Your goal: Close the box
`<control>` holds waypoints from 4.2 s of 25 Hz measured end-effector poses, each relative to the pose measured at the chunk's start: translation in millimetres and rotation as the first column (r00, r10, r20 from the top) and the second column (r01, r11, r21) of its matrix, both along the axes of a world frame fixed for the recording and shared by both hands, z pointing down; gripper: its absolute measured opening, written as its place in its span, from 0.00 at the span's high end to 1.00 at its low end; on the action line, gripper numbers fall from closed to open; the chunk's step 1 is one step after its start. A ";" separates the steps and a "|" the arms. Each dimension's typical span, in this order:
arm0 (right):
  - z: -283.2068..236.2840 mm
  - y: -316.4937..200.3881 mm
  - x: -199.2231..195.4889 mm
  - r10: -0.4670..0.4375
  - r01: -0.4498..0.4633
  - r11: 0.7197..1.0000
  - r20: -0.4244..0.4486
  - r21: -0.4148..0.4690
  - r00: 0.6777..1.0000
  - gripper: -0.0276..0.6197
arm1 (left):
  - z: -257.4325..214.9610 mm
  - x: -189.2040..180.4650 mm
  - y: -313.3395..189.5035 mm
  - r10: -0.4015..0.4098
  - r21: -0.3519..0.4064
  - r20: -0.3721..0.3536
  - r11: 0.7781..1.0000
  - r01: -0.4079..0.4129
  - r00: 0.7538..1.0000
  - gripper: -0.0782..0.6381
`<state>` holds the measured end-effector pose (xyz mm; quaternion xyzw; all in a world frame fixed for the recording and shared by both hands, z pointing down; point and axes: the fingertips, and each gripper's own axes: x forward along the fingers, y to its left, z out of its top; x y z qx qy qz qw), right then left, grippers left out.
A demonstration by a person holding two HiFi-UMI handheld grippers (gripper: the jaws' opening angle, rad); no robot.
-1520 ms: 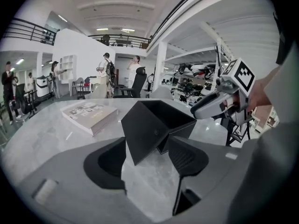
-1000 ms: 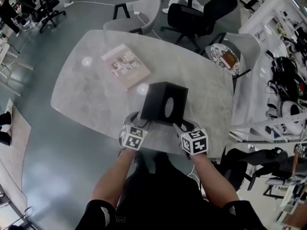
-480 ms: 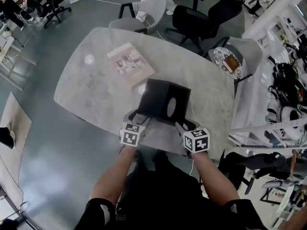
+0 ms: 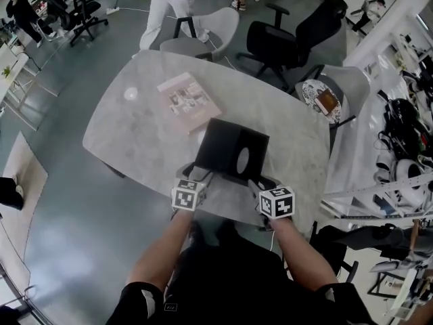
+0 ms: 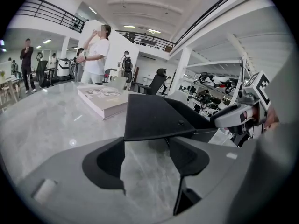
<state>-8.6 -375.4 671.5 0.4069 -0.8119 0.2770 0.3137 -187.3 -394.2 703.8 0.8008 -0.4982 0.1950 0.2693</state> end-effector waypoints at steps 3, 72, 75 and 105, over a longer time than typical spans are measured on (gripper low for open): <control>0.1 0.0 -0.6 -0.002 0.002 1.000 0.015 -0.002 1.000 0.73 | -4.8 -0.3 -1.9 0.043 0.015 0.003 0.999 -0.043 0.999 0.49; -127.5 7.7 112.4 -0.059 -0.033 0.968 0.354 0.249 0.934 0.73 | -100.9 170.9 21.0 0.221 0.138 0.235 0.956 -0.258 0.947 0.71; -120.9 7.0 119.5 -0.057 -0.031 0.972 0.357 0.235 0.932 0.73 | -94.2 177.8 20.8 0.229 0.139 0.254 0.953 -0.270 0.940 0.69; -93.8 13.9 143.8 -0.041 -0.021 0.987 0.372 0.160 0.927 0.73 | -43.0 210.9 27.1 0.370 -0.010 0.384 0.918 -0.397 0.846 0.54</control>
